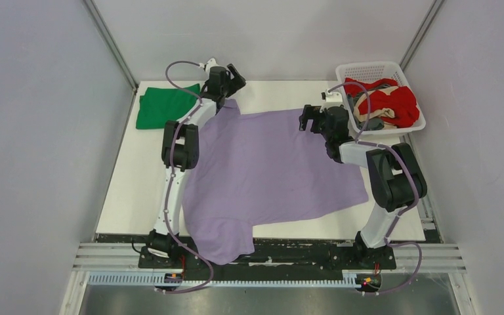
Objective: Fold and stack the t-shirts
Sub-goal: Flatten out the tshirt
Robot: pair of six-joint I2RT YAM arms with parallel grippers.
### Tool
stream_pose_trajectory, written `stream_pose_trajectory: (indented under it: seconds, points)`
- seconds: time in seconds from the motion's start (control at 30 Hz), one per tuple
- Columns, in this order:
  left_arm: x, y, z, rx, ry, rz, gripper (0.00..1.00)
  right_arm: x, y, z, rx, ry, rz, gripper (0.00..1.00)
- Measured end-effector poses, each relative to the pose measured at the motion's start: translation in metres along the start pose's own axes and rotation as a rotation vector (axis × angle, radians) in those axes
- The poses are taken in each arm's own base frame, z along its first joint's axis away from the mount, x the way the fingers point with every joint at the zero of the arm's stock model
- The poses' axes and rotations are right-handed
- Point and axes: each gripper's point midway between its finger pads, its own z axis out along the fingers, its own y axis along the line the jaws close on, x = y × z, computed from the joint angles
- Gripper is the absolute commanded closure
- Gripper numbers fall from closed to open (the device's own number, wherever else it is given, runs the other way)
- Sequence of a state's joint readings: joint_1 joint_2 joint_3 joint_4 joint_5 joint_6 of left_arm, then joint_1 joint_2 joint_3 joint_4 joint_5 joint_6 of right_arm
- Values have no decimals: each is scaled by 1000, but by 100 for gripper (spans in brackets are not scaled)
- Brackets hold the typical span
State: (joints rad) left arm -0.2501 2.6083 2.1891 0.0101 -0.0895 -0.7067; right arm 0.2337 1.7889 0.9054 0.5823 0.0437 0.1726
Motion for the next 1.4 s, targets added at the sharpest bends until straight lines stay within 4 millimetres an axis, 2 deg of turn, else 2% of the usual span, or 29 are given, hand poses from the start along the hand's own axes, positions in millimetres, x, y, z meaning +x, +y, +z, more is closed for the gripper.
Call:
stream_pose_trajectory:
  seconds: [0.13,0.23,0.3,0.37,0.53,0.63,0.77,1.07,1.27,1.4]
  points:
    - [-7,-13,2,50,0,-6,0,5,-1,2,3,12,-3,2]
    - [-8,-15,-2,56,5,-4,0,6,-1,2,0,12,-2,2]
    - [-1,-7,-15,25,37,1,0,5,0,2,-1,12,-2,2]
    - [4,3,-37,-14,66,9,0,6,1,2,-7,13,-1,2]
    - [1,19,-88,-89,72,17,0,10,3,1,-20,23,0,2]
    - [-2,21,-96,-100,58,17,0,15,2,-1,-23,34,0,2]
    - [5,29,-89,-119,71,19,0,18,2,-2,-23,41,0,2]
    - [17,41,-48,-154,101,10,0,21,0,-4,-14,45,-3,2]
    - [5,24,-6,-91,56,-39,0,21,-2,-4,-7,43,-11,2]
    - [-10,8,6,-43,13,-69,0,21,-3,-4,0,43,-15,2]
